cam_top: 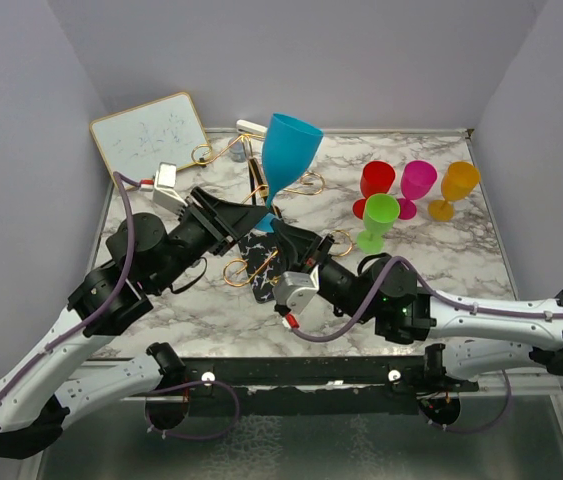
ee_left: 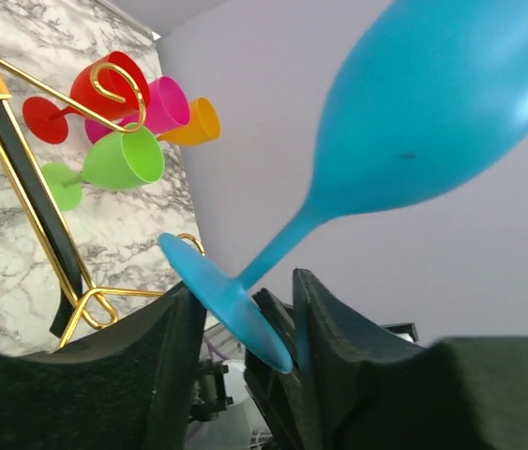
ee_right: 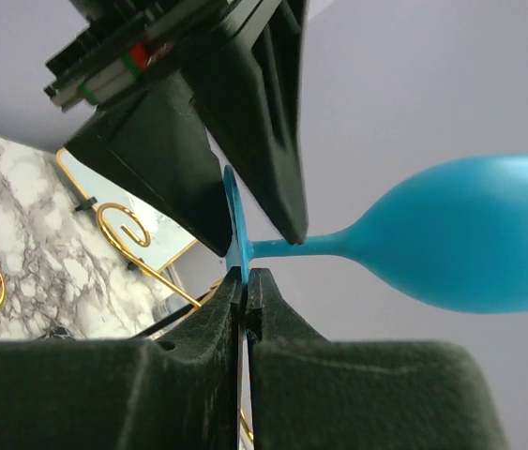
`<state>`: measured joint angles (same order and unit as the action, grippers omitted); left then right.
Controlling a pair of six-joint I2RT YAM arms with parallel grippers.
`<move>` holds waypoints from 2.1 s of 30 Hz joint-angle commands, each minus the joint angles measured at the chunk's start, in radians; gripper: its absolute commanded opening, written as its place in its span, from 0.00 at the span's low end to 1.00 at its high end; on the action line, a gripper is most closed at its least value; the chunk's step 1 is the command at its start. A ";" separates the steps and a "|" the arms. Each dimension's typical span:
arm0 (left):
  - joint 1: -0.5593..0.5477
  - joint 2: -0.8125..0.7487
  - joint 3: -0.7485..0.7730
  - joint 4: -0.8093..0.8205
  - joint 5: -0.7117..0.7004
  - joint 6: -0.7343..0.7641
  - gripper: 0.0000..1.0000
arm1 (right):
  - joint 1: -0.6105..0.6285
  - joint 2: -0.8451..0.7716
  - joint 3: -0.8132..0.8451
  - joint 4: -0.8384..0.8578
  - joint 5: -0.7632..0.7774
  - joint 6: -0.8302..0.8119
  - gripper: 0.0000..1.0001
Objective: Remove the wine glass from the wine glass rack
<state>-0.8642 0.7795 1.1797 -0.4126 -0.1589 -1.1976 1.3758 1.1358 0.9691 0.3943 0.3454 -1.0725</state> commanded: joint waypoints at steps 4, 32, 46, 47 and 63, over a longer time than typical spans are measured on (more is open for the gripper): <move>-0.002 0.011 -0.035 0.073 0.027 -0.015 0.02 | 0.054 0.019 -0.015 0.096 0.090 -0.035 0.01; -0.002 -0.297 -0.184 0.029 -0.198 0.165 0.00 | -0.306 -0.004 0.384 -0.777 0.333 0.768 0.36; -0.002 -0.057 0.001 -0.016 -0.083 0.357 0.00 | -0.712 0.019 0.792 -1.140 -0.521 1.307 0.14; -0.002 -0.046 0.002 -0.005 -0.064 0.367 0.00 | -0.712 -0.003 0.802 -1.138 -0.538 1.311 0.29; -0.003 0.023 0.011 0.097 0.067 0.383 0.00 | -0.712 -0.025 0.815 -1.170 -0.637 1.327 0.48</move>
<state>-0.8661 0.8070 1.1580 -0.3740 -0.1383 -0.8272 0.6636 1.0813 1.8278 -0.7502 -0.2195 0.2409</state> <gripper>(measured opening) 0.045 0.482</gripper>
